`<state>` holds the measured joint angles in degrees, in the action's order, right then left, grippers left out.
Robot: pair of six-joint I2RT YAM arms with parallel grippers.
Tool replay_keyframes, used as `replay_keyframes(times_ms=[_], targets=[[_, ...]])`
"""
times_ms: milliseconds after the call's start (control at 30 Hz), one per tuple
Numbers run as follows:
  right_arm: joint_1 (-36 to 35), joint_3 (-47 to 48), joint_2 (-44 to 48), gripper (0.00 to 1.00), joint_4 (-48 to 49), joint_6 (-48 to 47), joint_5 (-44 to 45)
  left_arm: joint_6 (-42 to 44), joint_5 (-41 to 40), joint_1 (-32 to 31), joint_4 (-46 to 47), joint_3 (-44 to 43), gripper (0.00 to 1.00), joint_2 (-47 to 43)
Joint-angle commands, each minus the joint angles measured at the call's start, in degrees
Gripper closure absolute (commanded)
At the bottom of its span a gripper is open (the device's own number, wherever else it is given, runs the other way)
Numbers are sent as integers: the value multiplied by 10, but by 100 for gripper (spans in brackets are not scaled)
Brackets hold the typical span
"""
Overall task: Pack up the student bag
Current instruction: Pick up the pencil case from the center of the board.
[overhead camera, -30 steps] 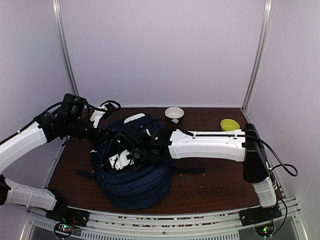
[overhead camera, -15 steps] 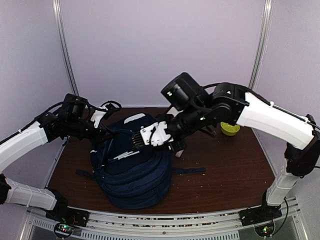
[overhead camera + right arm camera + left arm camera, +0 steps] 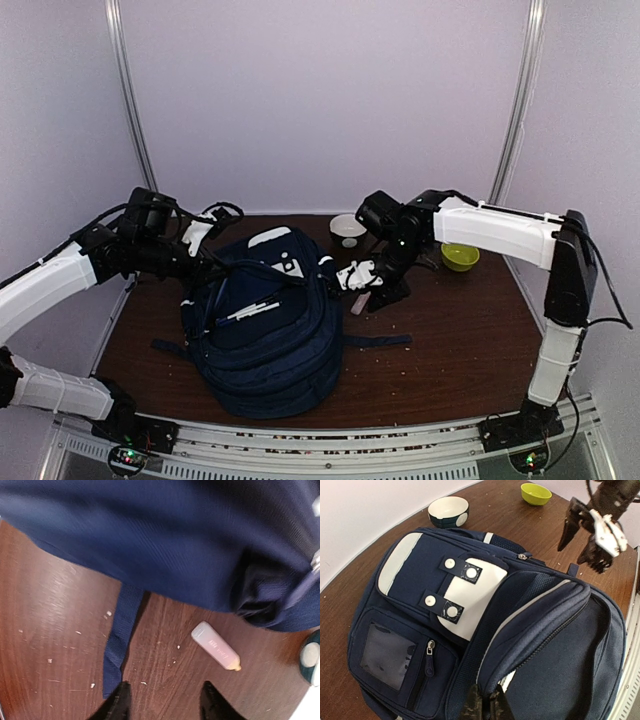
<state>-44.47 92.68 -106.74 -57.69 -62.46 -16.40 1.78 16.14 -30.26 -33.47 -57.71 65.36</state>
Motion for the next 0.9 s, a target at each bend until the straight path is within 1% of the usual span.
replay_keyframes(times_ms=[0,67,133,267,400,700,867], targets=[[14,32,-64,48,-9,-49,73,0,-13,13,59,-8,100,1],[20,39,-81,45,-7,-66,80,0,-14,12,59,-8,100,0],[24,39,-89,45,1,-84,82,0,-14,13,59,-8,100,0],[28,40,-103,45,29,-106,97,1,-11,12,59,-8,100,0],[30,47,-134,47,65,-106,128,0,-12,13,59,-11,100,-2],[42,83,-183,47,78,-132,148,0,-12,13,59,-7,100,-5],[52,113,-212,47,54,-136,145,0,-11,13,59,-7,100,-3]])
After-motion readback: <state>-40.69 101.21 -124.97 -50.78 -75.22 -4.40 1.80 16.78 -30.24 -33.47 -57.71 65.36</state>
